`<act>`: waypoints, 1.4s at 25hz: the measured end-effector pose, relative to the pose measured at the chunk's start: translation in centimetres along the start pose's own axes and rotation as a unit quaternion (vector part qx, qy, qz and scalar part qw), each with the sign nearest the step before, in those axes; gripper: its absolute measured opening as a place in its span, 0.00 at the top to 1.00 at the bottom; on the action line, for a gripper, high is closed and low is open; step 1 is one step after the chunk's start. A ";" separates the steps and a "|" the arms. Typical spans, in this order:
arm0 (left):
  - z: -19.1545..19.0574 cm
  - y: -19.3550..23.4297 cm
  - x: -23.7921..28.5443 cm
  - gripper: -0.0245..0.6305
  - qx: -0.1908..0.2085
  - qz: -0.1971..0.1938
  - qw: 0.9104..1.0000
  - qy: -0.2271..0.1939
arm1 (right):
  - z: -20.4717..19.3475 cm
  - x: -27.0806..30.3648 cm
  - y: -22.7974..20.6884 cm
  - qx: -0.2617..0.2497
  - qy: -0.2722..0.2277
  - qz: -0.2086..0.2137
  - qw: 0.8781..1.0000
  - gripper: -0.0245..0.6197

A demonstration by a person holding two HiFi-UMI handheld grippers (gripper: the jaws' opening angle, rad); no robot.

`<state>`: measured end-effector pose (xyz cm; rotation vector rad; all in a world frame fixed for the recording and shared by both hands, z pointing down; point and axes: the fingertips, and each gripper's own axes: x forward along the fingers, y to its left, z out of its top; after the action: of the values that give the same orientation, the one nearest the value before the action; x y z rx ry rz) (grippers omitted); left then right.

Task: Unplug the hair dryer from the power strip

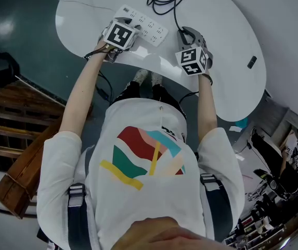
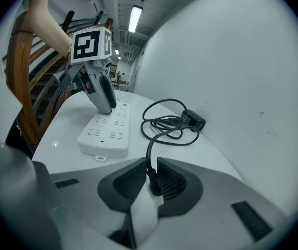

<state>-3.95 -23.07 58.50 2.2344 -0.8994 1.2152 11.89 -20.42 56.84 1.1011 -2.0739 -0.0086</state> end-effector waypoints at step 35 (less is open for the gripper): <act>15.0 -2.2 -22.4 0.94 -0.088 0.061 0.894 -0.436 | 18.5 -18.0 -10.6 0.315 -0.303 -0.168 0.884 0.93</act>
<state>-2.84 -23.73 31.44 2.5855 -1.4039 0.0750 13.48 -20.42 28.98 2.0652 -2.4712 0.1870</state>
